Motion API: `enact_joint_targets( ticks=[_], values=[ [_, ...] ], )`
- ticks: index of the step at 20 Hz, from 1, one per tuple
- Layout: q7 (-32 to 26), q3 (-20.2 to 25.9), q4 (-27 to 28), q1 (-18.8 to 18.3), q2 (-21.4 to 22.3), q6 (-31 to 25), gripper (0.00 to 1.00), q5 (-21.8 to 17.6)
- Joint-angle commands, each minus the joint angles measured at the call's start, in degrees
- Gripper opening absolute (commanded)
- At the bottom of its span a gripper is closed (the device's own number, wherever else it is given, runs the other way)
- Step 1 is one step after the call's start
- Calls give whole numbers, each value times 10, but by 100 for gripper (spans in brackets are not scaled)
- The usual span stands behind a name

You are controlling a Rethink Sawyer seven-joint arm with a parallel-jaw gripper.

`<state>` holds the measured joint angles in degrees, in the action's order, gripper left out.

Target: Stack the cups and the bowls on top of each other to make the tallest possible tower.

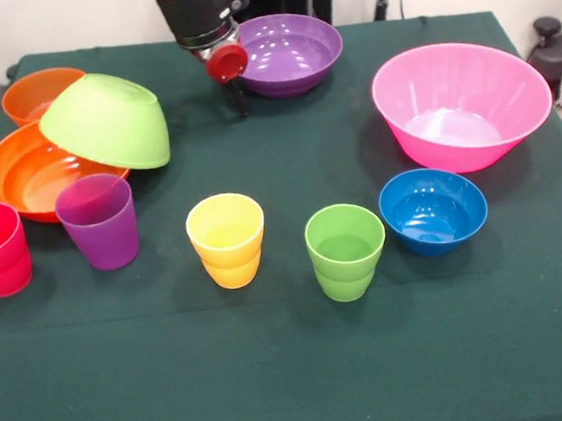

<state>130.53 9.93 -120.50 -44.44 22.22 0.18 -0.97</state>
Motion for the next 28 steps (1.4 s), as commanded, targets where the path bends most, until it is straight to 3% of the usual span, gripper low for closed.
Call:
enact_joint_targets(
  ticks=[1,8,22,28],
  values=[
    [20,-4,63,26,-33,-15,100,-18],
    [6,-59,83,58,-7,-2,100,-32],
    [3,-80,92,66,30,-30,100,-46],
    [11,-76,100,64,11,-14,100,-51]
  ],
)
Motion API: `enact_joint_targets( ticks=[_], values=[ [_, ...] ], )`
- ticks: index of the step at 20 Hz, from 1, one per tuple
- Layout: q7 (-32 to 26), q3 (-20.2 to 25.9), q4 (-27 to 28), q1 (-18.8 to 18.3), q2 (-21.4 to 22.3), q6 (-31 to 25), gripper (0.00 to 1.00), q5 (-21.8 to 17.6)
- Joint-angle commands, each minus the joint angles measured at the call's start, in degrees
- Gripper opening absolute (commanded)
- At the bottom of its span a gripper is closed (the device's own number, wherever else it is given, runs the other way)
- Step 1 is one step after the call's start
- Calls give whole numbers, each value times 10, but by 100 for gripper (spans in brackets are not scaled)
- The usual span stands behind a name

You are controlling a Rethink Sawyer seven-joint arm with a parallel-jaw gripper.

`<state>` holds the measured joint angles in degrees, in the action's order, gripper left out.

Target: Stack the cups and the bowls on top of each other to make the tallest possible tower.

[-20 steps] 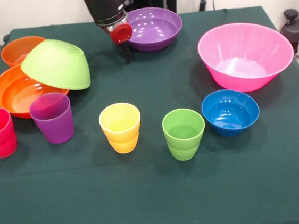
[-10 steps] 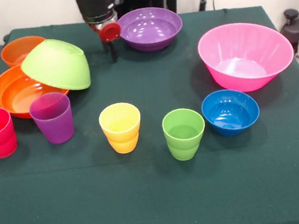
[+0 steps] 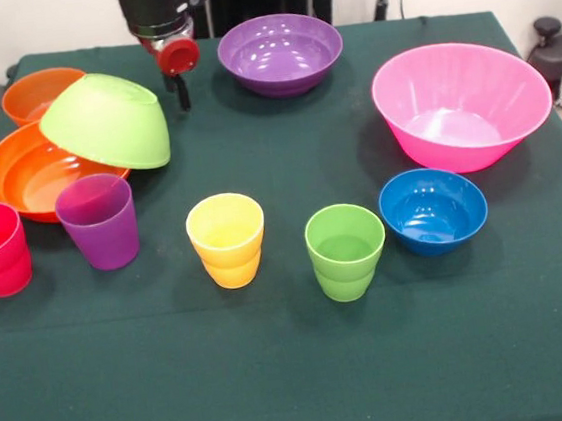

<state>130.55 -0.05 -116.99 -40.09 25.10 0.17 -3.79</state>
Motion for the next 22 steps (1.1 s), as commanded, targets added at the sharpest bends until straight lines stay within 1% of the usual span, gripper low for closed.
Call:
enact_joint_targets(
  ticks=[1,5,11,15,22],
  values=[
    [12,25,66,20,-22,-10,100,-23],
    [10,31,80,14,-41,4,100,-32],
    [14,41,68,6,-23,7,100,-43],
    [11,51,68,-6,-18,6,100,-53],
    [3,55,67,-11,9,-25,100,-60]
  ],
)
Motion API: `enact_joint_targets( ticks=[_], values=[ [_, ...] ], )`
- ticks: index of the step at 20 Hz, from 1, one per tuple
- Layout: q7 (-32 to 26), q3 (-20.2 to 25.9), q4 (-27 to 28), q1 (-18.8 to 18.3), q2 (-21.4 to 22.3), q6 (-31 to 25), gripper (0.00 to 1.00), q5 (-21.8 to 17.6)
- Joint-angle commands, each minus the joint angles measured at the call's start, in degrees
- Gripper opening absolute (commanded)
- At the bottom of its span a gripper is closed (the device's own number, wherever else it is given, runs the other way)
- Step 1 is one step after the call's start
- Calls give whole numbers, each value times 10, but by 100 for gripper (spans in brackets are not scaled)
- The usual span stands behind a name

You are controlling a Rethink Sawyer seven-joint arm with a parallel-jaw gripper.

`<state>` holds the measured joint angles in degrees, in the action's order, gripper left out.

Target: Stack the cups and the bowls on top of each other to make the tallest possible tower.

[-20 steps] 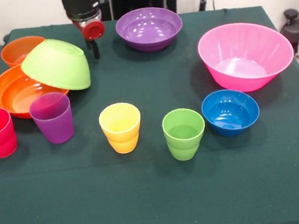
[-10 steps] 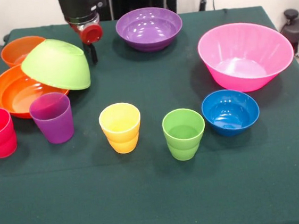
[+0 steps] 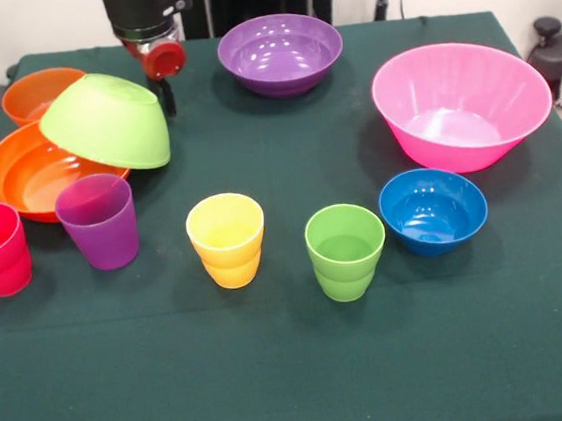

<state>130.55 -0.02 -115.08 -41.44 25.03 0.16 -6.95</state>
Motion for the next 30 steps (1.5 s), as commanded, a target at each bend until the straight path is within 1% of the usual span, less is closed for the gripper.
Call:
enact_joint_targets(
  ticks=[1,5,12,20,26,30],
  values=[
    [2,57,45,0,14,-29,100,-28],
    [-3,61,41,-3,30,-47,100,-27],
    [-11,82,49,-25,14,-48,100,-33],
    [-15,101,48,-43,29,-51,100,-43],
    [-11,120,51,-58,32,-43,100,-51],
    [-16,131,56,-68,36,-53,100,-52]
  ],
)
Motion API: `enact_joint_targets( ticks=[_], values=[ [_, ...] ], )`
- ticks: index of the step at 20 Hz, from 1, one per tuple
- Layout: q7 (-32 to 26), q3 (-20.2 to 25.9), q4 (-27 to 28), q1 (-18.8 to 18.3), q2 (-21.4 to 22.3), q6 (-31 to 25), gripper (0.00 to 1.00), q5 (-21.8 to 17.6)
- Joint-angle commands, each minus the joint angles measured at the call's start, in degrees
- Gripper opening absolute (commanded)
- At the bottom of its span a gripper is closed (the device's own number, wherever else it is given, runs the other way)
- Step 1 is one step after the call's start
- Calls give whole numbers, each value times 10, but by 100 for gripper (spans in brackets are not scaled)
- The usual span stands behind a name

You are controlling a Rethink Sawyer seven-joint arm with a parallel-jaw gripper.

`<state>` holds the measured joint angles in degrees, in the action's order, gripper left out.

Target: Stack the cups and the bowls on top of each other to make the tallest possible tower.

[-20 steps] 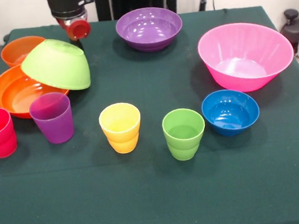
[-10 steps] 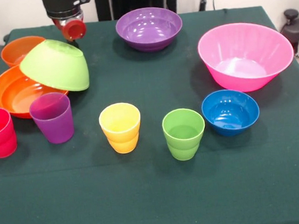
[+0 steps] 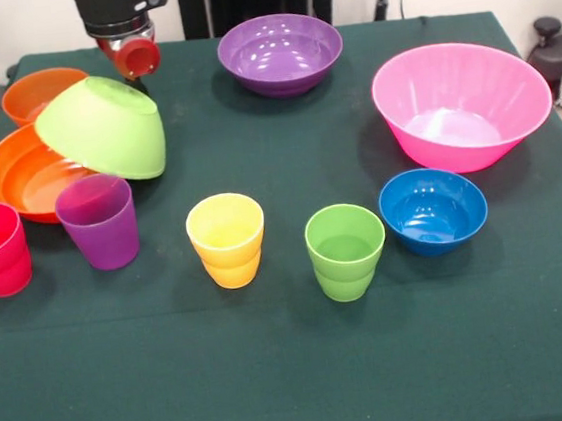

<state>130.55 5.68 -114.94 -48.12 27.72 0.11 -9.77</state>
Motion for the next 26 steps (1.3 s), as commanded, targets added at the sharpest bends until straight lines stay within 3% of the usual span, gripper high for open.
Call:
enact_joint_targets(
  ticks=[1,26],
  values=[
    [-16,75,54,-3,11,-56,100,-24],
    [-20,84,57,-11,36,-86,100,-24]
  ],
)
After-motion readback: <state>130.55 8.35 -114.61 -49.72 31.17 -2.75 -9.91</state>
